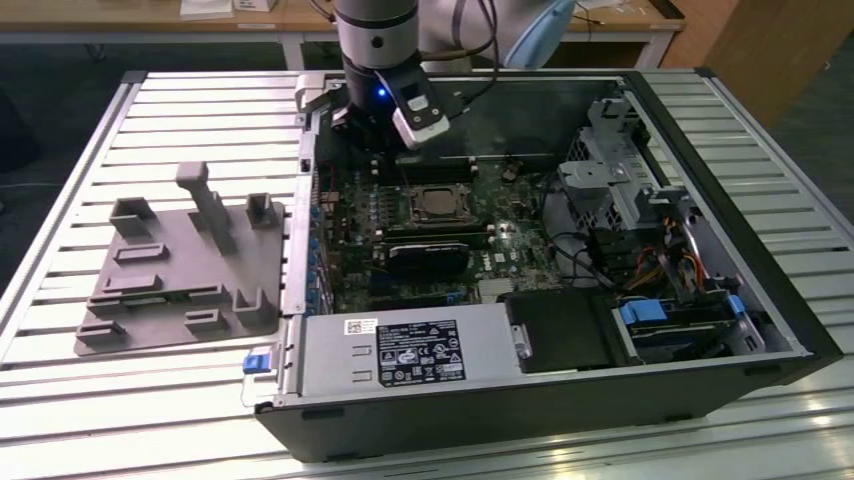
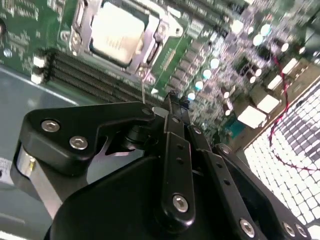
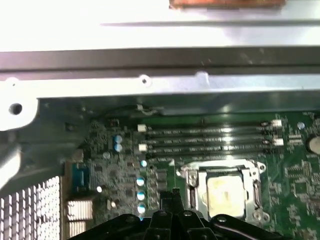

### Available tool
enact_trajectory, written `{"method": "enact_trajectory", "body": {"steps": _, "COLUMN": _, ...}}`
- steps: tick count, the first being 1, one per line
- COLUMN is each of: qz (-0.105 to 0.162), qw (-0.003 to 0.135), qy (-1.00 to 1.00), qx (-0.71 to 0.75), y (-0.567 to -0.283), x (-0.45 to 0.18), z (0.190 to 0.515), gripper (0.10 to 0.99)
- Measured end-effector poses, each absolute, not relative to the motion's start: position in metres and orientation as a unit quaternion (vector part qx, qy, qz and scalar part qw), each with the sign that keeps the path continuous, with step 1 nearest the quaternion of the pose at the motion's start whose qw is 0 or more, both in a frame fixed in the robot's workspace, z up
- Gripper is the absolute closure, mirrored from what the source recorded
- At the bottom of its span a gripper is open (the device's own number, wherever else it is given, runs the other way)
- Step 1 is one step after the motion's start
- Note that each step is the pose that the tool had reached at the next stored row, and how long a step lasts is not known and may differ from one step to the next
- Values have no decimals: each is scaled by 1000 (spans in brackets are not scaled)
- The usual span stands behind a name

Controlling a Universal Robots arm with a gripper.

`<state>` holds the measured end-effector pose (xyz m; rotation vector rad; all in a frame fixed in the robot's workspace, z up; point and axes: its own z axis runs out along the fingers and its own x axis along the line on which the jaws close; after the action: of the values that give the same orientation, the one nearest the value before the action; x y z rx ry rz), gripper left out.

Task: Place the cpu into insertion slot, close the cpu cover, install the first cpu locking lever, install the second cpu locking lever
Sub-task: 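Install the first cpu locking lever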

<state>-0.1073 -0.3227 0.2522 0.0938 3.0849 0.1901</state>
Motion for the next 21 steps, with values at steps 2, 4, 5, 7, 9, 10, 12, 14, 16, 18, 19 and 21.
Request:
{"method": "enact_trajectory", "body": {"steps": 2, "qz": 75, "qw": 24, "qy": 996, "qx": 31, "y": -323, "x": -109, "z": 252, "gripper": 984}}
{"method": "enact_trajectory", "body": {"steps": 4, "qz": 91, "qw": 24, "qy": 995, "qx": 31, "y": -323, "x": -111, "z": 252, "gripper": 984}}
{"method": "enact_trajectory", "body": {"steps": 5, "qz": 98, "qw": 24, "qy": 994, "qx": 31, "y": -323, "x": -111, "z": 252, "gripper": 984}}
{"method": "enact_trajectory", "body": {"steps": 7, "qz": 112, "qw": 23, "qy": 993, "qx": 32, "y": -323, "x": -112, "z": 251, "gripper": 984}}
{"method": "enact_trajectory", "body": {"steps": 9, "qz": 123, "qw": 23, "qy": 992, "qx": 32, "y": -323, "x": -113, "z": 251, "gripper": 984}}
{"method": "enact_trajectory", "body": {"steps": 10, "qz": 127, "qw": 23, "qy": 991, "qx": 32, "y": -323, "x": -113, "z": 250, "gripper": 984}}
{"method": "enact_trajectory", "body": {"steps": 12, "qz": 132, "qw": 23, "qy": 991, "qx": 32, "y": -323, "x": -113, "z": 249, "gripper": 984}}
{"method": "enact_trajectory", "body": {"steps": 14, "qz": 133, "qw": 23, "qy": 990, "qx": 32, "y": -323, "x": -112, "z": 248, "gripper": 984}}
{"method": "enact_trajectory", "body": {"steps": 16, "qz": 134, "qw": 22, "qy": 990, "qx": 32, "y": -323, "x": -111, "z": 248, "gripper": 984}}
{"method": "enact_trajectory", "body": {"steps": 18, "qz": 134, "qw": 23, "qy": 990, "qx": 32, "y": -323, "x": -108, "z": 248, "gripper": 984}}
{"method": "enact_trajectory", "body": {"steps": 19, "qz": 134, "qw": 23, "qy": 990, "qx": 32, "y": -323, "x": -107, "z": 248, "gripper": 984}}
{"method": "enact_trajectory", "body": {"steps": 21, "qz": 134, "qw": 23, "qy": 990, "qx": 32, "y": -323, "x": -103, "z": 247, "gripper": 984}}
